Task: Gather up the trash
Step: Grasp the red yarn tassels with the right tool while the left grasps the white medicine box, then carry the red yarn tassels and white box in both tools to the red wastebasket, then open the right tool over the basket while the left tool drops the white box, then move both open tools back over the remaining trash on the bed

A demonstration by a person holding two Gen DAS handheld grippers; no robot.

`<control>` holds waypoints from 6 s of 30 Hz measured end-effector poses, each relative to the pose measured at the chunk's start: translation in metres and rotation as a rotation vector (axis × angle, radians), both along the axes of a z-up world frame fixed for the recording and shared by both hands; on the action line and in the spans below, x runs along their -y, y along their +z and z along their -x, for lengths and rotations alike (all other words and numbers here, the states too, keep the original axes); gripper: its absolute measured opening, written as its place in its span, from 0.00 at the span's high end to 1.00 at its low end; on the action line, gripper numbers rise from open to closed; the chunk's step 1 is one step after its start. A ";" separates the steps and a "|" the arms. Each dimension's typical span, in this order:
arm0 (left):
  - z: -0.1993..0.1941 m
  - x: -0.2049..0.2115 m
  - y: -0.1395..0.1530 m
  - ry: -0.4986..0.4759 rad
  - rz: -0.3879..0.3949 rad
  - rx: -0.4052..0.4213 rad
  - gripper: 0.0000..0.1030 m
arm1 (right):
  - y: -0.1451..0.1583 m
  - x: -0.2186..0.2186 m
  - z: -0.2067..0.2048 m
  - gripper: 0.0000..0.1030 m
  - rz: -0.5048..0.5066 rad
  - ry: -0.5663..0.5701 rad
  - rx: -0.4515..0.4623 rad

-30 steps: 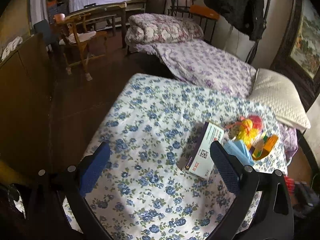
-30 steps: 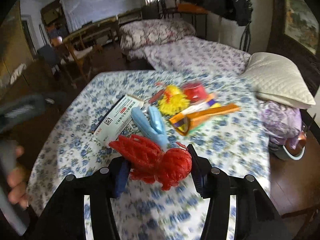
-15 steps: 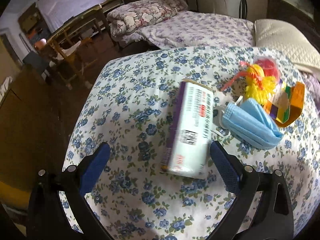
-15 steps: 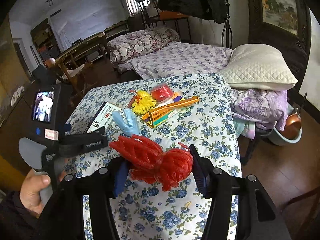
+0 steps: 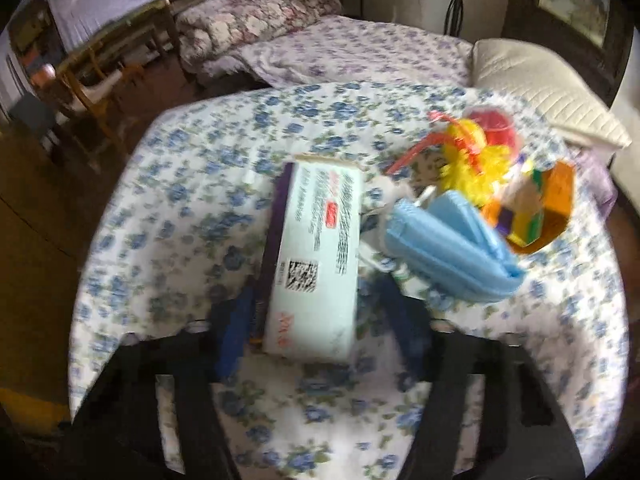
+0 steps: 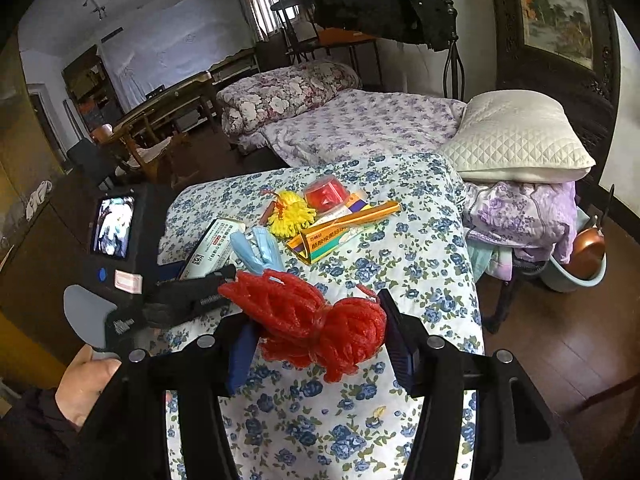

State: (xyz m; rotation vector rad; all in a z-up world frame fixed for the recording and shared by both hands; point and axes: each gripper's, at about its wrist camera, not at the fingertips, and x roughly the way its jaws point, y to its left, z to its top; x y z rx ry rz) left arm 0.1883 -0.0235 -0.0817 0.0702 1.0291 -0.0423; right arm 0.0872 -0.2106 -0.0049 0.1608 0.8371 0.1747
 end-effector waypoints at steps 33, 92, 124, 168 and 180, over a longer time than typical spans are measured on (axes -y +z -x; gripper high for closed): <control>0.078 0.013 0.100 -0.109 0.252 0.168 0.56 | 0.000 0.017 -0.004 0.45 0.002 -0.043 0.017; 0.160 0.360 -0.038 -0.667 0.111 -0.155 0.56 | -0.302 0.292 0.139 0.45 -0.006 -0.532 -0.532; 0.172 0.453 -0.170 -0.717 -0.148 -0.587 0.55 | -0.241 0.340 0.214 0.20 0.106 -0.567 -0.449; 0.168 0.458 -0.104 -0.770 0.067 -0.348 0.39 | -0.256 0.303 0.227 0.20 0.097 -0.444 -0.486; 0.161 0.381 -0.003 -0.702 0.164 -0.129 0.39 | -0.176 0.282 0.199 0.20 0.167 -0.404 -0.321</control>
